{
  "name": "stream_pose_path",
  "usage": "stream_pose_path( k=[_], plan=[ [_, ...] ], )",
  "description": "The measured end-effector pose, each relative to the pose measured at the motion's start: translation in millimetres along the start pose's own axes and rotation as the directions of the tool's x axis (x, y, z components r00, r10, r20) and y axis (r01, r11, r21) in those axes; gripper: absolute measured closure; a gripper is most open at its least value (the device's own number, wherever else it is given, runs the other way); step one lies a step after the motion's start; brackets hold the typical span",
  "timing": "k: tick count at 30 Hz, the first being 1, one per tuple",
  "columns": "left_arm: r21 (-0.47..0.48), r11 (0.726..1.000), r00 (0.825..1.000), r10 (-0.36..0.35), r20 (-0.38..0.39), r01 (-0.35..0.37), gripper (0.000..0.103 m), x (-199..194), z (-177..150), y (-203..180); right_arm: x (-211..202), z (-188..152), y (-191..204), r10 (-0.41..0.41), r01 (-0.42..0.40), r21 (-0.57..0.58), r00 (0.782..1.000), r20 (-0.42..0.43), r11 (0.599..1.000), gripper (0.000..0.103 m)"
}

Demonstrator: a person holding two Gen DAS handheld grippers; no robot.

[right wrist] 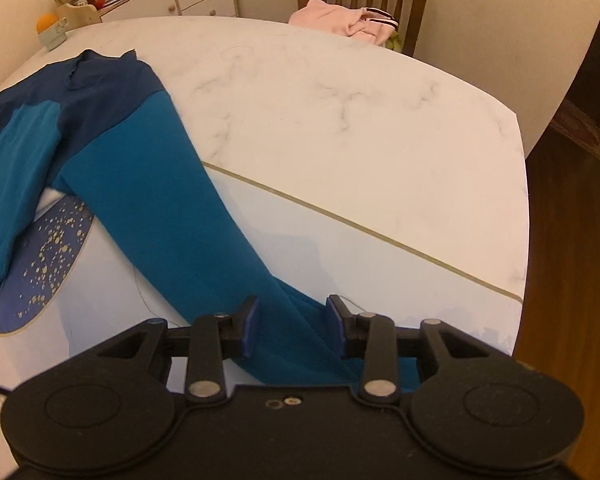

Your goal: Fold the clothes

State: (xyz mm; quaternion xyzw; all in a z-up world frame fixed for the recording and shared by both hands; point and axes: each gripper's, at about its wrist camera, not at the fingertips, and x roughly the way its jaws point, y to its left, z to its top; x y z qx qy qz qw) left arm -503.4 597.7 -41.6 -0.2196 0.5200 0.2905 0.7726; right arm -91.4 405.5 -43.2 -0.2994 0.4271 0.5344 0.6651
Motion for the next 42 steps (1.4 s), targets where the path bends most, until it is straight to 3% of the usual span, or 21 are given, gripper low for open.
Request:
stream_pose_path(
  k=[5, 10, 11, 14, 19, 22, 23, 25, 29, 30, 31, 32, 37, 42],
  plan=[
    [0.023, 1.0, 0.999, -0.02, 0.05, 0.018, 0.017, -5, 0, -7, -11, -5, 11, -0.034, 0.034, -0.038, 0.999, -0.002, 0.999, 0.0],
    [0.042, 0.999, 0.998, -0.029, 0.051, 0.027, 0.017, 2, 1, -13, -11, -9, 24, -0.065, 0.064, -0.098, 0.998, -0.001, 0.993, 0.0],
    [0.053, 0.998, 0.998, -0.025, 0.055, 0.022, 0.017, 2, 1, -14, -11, -8, 24, -0.071, 0.071, -0.096, 0.997, 0.0, 0.993, 0.052],
    [0.051, 0.998, 0.998, -0.033, 0.061, 0.029, 0.017, 2, 1, -12, -16, -3, 25, -0.101, 0.103, -0.105, 0.995, 0.029, 0.989, 0.077],
    [0.051, 0.998, 0.997, -0.035, 0.072, 0.031, 0.017, 2, -1, -12, -26, 25, 15, -0.144, 0.155, -0.108, 0.985, 0.099, 0.982, 0.075],
    [0.053, 0.998, 0.997, -0.029, 0.075, 0.025, 0.017, 2, -1, -13, -12, 48, 10, -0.169, 0.182, -0.123, 0.98, 0.109, 0.976, 0.075],
    [0.054, 0.998, 0.997, -0.027, 0.075, 0.023, 0.017, 2, -1, -13, -3, 55, 9, -0.18, 0.193, -0.124, 0.977, 0.111, 0.973, 0.067],
    [0.057, 0.998, 0.997, -0.024, 0.075, 0.02, 0.017, 2, -2, -13, 15, 66, 7, -0.2, 0.212, -0.132, 0.975, 0.095, 0.968, 0.071],
    [0.062, 0.998, 0.997, -0.011, 0.072, 0.007, 0.016, 2, -1, -16, 42, 73, 7, -0.213, 0.221, -0.13, 0.974, 0.074, 0.967, 0.066],
    [0.062, 0.998, 0.997, -0.01, 0.071, 0.005, 0.016, 3, -1, -16, 44, 74, 5, -0.208, 0.216, -0.119, 0.975, 0.073, 0.969, 0.031],
    [0.062, 0.998, 0.997, -0.009, 0.073, 0.004, 0.016, 3, -1, -16, 43, 73, 4, -0.204, 0.212, -0.108, 0.976, 0.076, 0.971, 0.019],
    [0.062, 0.998, 0.997, -0.008, 0.074, 0.004, 0.016, 3, -1, -16, 42, 72, 3, -0.2, 0.207, -0.097, 0.977, 0.079, 0.973, 0.0],
    [0.066, 0.998, 0.997, -0.009, 0.075, 0.005, 0.015, 3, -2, -16, 6, 61, -17, -0.219, 0.222, -0.031, 0.971, 0.094, 0.974, 0.0],
    [0.073, 0.997, 0.997, -0.019, 0.078, 0.013, 0.009, 5, -3, -17, -34, 27, -64, -0.288, 0.278, 0.137, 0.956, 0.062, 0.951, 0.0]
  ],
)
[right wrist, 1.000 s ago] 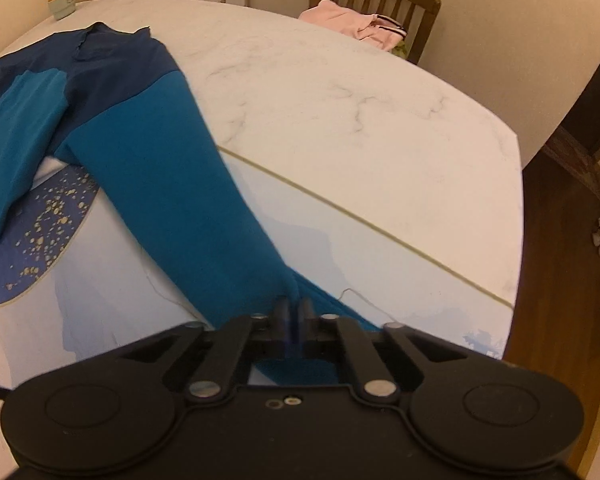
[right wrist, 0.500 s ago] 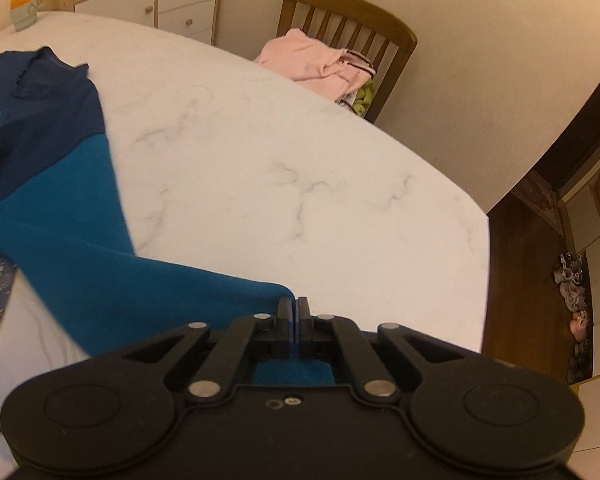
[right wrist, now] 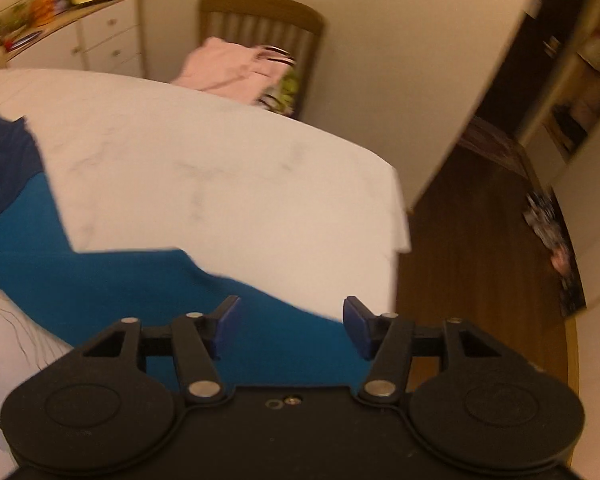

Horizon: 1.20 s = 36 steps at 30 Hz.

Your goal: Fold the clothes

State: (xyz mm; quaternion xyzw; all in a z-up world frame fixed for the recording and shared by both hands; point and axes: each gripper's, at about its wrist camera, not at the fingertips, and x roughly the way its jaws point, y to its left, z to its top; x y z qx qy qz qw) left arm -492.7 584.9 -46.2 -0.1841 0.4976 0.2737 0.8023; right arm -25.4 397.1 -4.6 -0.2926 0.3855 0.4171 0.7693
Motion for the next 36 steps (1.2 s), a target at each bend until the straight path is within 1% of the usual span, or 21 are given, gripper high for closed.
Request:
stream_pose_path(
  k=[2, 4, 6, 8, 11, 15, 17, 18, 20, 23, 26, 32, 34, 36],
  plan=[
    [0.004, 1.0, 1.0, -0.003, 0.0, 0.003, 0.007, 1, 0, 0, -2, -15, -19, -0.019, 0.022, 0.075, 0.999, -0.038, 0.997, 0.0],
    [0.008, 1.0, 1.0, -0.004, -0.002, 0.005, 0.006, 2, 1, -1, -2, -32, -31, -0.001, 0.012, 0.156, 0.998, -0.068, 0.988, 0.0],
    [0.011, 1.0, 1.0, -0.003, -0.005, 0.003, 0.005, 3, 1, -2, 2, -44, -37, 0.004, 0.022, 0.246, 0.994, -0.105, 0.969, 0.0],
    [0.013, 1.0, 1.0, -0.001, -0.007, 0.001, 0.005, 3, 2, -3, 9, -54, -47, 0.0, 0.048, 0.358, 0.991, -0.134, 0.933, 0.0],
    [0.018, 1.0, 1.0, 0.003, -0.009, -0.003, 0.005, 4, 2, -4, 18, -66, -63, 0.005, 0.079, 0.517, 0.987, -0.16, 0.852, 0.0],
    [0.022, 1.0, 1.0, 0.007, -0.007, -0.007, 0.005, 3, 0, -5, 22, -70, -66, 0.031, 0.05, 0.586, 0.991, -0.127, 0.809, 0.0],
    [0.021, 1.0, 1.0, 0.009, -0.005, -0.009, 0.005, 3, 0, -5, 18, -64, -58, 0.009, 0.06, 0.561, 0.993, -0.119, 0.826, 0.0],
    [0.02, 1.0, 1.0, 0.01, -0.004, -0.01, 0.005, 3, 0, -5, 15, -62, -54, -0.013, 0.078, 0.538, 0.992, -0.124, 0.839, 0.0],
    [0.022, 1.0, 1.0, 0.014, -0.002, -0.014, 0.005, 4, 0, -6, 6, -63, -48, -0.026, 0.084, 0.509, 0.993, -0.119, 0.856, 0.0],
    [0.027, 1.0, 1.0, 0.016, -0.002, -0.016, 0.004, 4, 0, -6, -13, -73, -45, -0.044, 0.091, 0.514, 0.994, -0.103, 0.853, 0.0],
    [0.032, 0.999, 1.0, 0.013, -0.002, -0.013, 0.004, 4, 0, -4, -37, -92, -50, -0.036, 0.09, 0.561, 0.994, -0.106, 0.823, 0.0],
    [0.044, 0.999, 1.0, 0.008, -0.004, -0.007, 0.004, 4, 1, -3, -96, -147, -66, 0.029, 0.045, 0.696, 0.995, -0.094, 0.717, 0.0],
    [0.048, 0.999, 1.0, 0.007, -0.004, -0.006, 0.004, 4, 1, -2, -100, -162, -65, 0.042, 0.05, 0.707, 0.993, -0.113, 0.706, 0.0],
    [0.052, 0.999, 1.0, 0.006, -0.002, -0.006, 0.004, 5, 1, -2, -94, -171, -62, 0.05, 0.06, 0.707, 0.99, -0.134, 0.704, 0.0]
  ],
)
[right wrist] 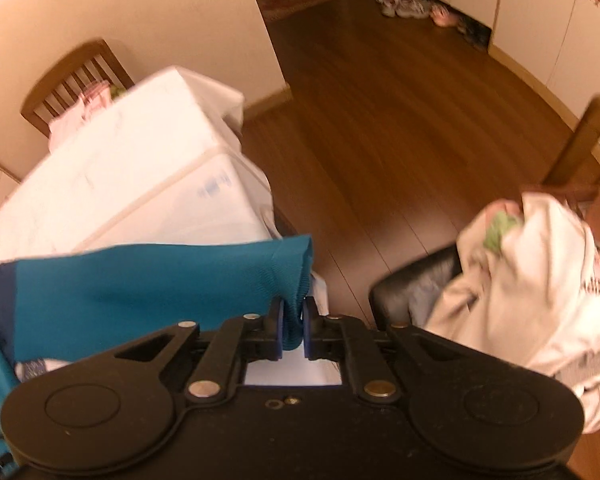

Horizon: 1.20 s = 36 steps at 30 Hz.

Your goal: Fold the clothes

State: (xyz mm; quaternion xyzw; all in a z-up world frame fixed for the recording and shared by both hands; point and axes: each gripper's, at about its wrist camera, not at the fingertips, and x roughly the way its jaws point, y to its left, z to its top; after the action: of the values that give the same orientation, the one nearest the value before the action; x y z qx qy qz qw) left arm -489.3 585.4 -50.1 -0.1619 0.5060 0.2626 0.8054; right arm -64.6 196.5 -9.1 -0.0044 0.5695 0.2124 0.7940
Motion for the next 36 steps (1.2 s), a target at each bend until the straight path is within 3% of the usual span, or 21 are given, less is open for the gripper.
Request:
stream_pose_path(
  k=[7, 14, 21, 24, 29, 32, 36],
  plan=[
    [0.004, 1.0, 1.0, -0.003, -0.019, 0.003, 0.004, -6, -6, 4, 3, -16, 26, -0.039, 0.043, -0.137, 0.999, 0.032, 0.99, 0.0],
    [-0.089, 0.994, 0.998, 0.061, -0.011, -0.062, 0.004, -42, -36, 43, -21, -46, 66, -0.007, 0.023, -0.308, 0.999, 0.053, 0.951, 0.0],
    [-0.144, 0.977, 0.988, 0.154, -0.018, -0.155, 0.004, -80, -72, 110, -29, -118, 127, 0.08, -0.082, -0.414, 0.997, -0.024, 0.907, 0.0],
    [-0.174, 0.972, 0.987, 0.16, -0.016, -0.16, 0.004, -85, -90, 142, -29, -153, 163, 0.106, -0.117, -0.453, 0.993, -0.05, 0.884, 0.0],
    [-0.228, 0.971, 0.997, 0.077, -0.003, -0.076, 0.005, -91, -117, 174, -30, -201, 213, 0.132, -0.161, -0.462, 0.987, -0.095, 0.872, 0.0],
    [-0.262, 0.965, 1.0, 0.008, -0.017, -0.012, 0.012, -92, -128, 185, -35, -222, 237, 0.134, -0.168, -0.468, 0.985, -0.105, 0.868, 0.0],
    [-0.234, 0.972, 0.999, -0.018, -0.047, 0.006, 0.018, -91, -137, 187, -42, -243, 255, 0.135, -0.16, -0.456, 0.987, -0.088, 0.875, 0.0]
  ],
)
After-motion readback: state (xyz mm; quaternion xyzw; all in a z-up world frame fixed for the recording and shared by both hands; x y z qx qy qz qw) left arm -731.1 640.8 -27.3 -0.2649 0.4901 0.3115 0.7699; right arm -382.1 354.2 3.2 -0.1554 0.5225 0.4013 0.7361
